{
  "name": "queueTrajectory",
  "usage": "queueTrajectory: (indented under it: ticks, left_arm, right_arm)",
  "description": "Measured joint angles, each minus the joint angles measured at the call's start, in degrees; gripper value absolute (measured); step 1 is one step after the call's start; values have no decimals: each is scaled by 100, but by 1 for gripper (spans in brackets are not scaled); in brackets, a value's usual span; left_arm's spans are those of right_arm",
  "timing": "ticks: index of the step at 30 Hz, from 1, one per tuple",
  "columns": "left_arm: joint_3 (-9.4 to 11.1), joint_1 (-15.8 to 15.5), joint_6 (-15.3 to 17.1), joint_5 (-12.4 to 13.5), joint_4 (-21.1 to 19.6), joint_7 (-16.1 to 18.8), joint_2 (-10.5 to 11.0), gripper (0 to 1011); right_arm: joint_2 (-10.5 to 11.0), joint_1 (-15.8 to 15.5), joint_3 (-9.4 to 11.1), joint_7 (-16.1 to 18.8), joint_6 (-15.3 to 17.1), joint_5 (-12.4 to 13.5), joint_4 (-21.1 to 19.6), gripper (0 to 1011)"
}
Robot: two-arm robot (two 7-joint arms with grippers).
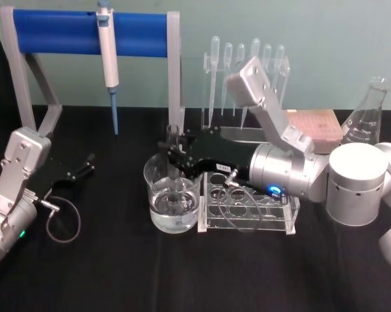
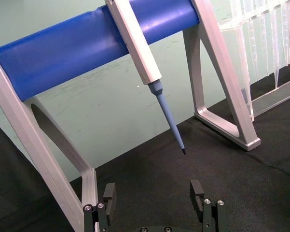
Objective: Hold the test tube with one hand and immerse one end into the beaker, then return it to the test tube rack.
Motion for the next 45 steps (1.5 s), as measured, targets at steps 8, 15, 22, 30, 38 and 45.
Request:
queueTrajectory:
  ticks: [8,15,22,30,38,45]
  left_arm:
    - [0,0,0,0,0,0,0,1000]
    - [0,0,0,0,0,0,0,1000]
    - [0,0,0,0,0,0,0,1000]
    - [0,0,0,0,0,0,0,1000]
    - [0,0,0,0,0,0,0,1000]
    - [0,0,0,0,0,0,0,1000]
  right_arm:
    - [121,94,186,61,246,107,-517,224]
    - [310,173,402,57,480,336,-984,224]
    - [664,34,719,-112,619,623,-1638,224]
    - [1248,-505,1149,-392,570,856,-2329,225]
    - [1670,-1266,1442,-714,272,849,-2462,224]
    - [1605,-1460,1430,-783,151,689,-2204,224]
